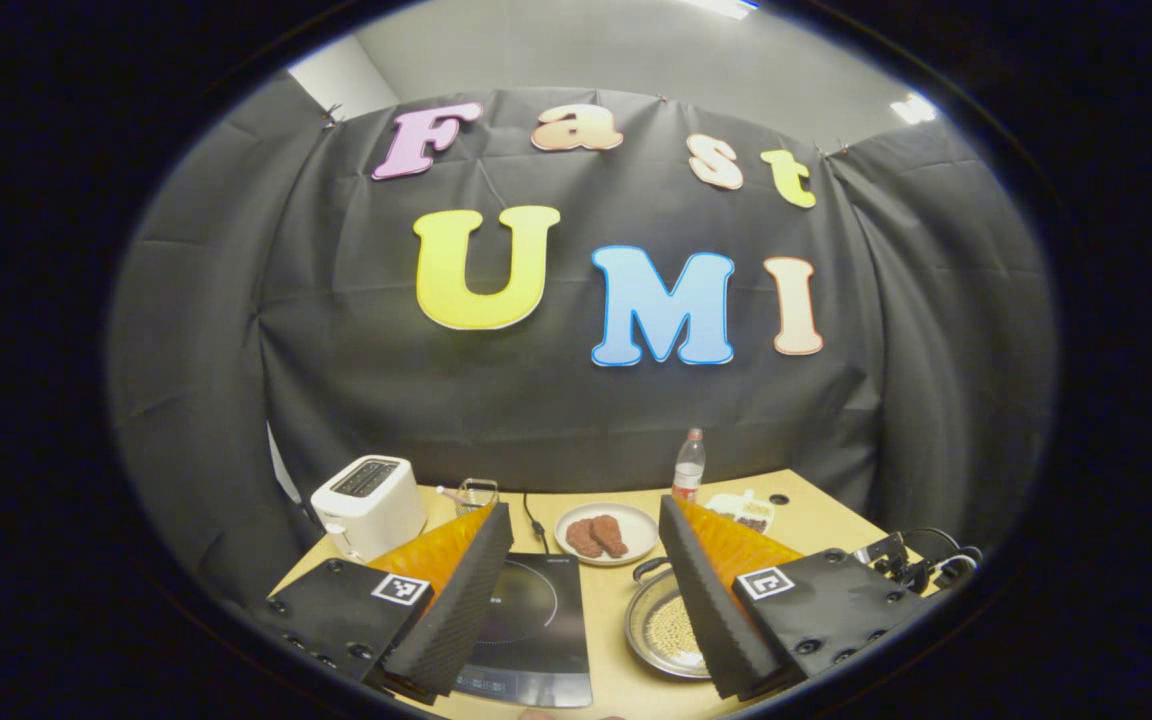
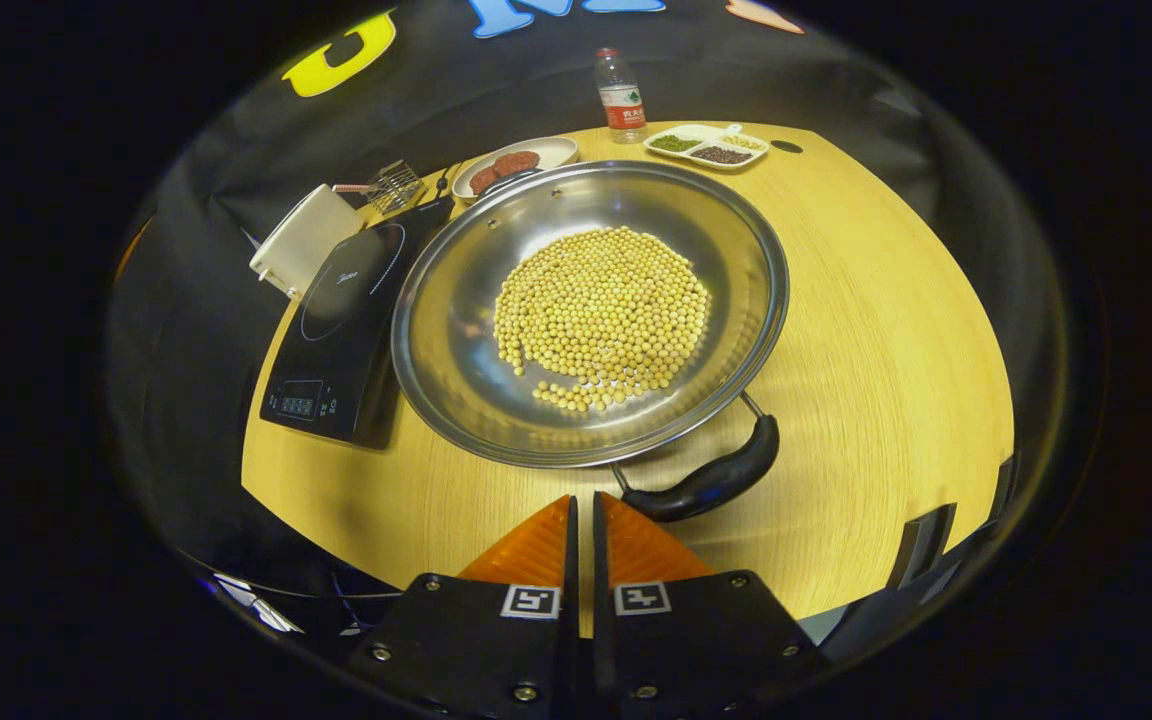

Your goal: First push the handle of the pot to place it horizontally, then grasp the pot with both hands and set it on the induction cooktop.

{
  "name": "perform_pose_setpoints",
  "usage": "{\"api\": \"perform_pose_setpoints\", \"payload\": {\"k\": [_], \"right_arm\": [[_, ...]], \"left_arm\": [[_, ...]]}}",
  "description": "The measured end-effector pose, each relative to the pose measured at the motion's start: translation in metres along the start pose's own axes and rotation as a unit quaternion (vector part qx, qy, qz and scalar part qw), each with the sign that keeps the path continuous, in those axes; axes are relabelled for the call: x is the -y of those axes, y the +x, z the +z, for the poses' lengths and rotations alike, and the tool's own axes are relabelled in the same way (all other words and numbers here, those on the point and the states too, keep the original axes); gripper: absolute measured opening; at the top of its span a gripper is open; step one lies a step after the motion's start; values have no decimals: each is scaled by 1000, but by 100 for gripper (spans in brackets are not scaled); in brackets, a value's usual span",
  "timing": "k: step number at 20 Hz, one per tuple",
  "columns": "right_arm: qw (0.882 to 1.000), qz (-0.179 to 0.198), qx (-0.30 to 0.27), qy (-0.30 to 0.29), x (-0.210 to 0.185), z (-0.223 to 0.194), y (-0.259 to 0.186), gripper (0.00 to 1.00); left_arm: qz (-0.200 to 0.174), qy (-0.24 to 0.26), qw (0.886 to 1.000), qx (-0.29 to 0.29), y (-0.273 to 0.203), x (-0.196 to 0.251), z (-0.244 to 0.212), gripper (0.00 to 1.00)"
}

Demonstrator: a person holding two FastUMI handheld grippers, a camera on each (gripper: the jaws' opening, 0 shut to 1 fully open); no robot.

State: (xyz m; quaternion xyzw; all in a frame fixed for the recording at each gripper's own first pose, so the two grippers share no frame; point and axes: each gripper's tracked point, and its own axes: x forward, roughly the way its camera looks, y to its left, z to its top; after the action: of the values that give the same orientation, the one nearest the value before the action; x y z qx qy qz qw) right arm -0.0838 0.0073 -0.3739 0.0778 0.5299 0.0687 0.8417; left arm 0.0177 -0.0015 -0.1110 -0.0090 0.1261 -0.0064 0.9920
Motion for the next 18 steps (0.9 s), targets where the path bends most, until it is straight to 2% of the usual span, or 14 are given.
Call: {"api": "perform_pose_setpoints", "payload": {"k": [1,3,10,11,13,17,18], "right_arm": [[1000,-2,1,2,2,1,0,4],[1000,-14,1,3,8,4,-1,1],[997,-73,6,-8,47,15,-5,1],[997,-78,6,-9,51,18,-5,1],[996,-84,9,-10,59,21,-5,1],[994,-106,5,-15,81,27,-4,1],[994,-110,4,-14,86,29,-3,1]], "left_arm": [[-1,1,1000,0,2,0,0,96],[-1,0,1000,3,3,0,2,100],[-4,-1,1000,5,6,1,0,100],[-3,-1,1000,5,7,0,0,92],[-1,-5,1000,2,5,-2,-5,100],[-1,0,1000,-4,6,-3,-8,100],[-1,2,1000,-4,6,-5,-7,96]]}}
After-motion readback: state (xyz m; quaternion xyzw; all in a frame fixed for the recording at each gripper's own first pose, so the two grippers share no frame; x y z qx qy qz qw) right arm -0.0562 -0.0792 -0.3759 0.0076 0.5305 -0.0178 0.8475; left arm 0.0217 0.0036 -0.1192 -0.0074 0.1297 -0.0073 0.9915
